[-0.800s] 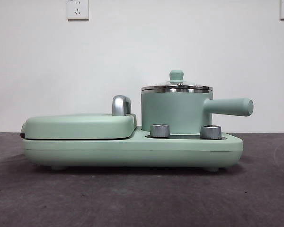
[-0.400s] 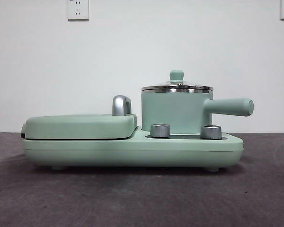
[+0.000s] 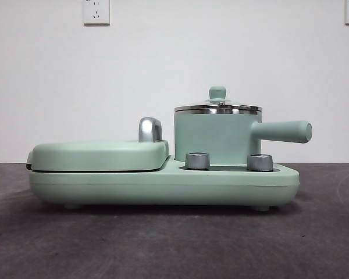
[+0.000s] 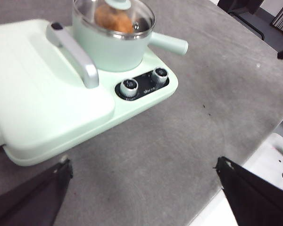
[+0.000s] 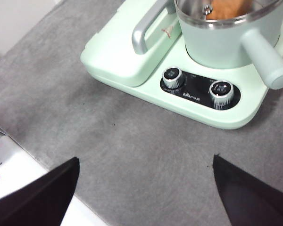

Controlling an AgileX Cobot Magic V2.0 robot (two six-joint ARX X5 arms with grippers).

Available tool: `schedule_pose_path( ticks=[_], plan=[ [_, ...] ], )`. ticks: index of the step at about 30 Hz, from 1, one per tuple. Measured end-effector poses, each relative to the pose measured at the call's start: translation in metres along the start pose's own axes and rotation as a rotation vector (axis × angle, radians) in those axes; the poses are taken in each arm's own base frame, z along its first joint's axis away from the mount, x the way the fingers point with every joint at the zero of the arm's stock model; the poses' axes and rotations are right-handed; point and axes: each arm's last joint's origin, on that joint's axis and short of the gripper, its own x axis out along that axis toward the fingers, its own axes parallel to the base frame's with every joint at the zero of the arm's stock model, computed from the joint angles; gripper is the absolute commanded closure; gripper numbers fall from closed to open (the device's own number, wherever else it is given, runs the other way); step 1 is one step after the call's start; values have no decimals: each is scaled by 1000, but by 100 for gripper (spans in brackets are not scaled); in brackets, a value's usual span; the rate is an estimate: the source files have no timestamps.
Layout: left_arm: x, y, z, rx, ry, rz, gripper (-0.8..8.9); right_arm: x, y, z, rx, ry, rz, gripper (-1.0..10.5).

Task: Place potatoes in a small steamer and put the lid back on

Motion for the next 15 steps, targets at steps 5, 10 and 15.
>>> schedule_pose_path(
  ticks=[5,10,15],
  plan=[
    [-5,-1,-1,-5,-19,-4,808,0,0,2,-13,-19,3,936],
    [-5,-1,0,-8,-25,-5,807,0,1,3,-29,-32,7,936],
    [-5,-1,0,-8,-25,-5,807,0,1,3,-31,-32,7,936]
  ],
)
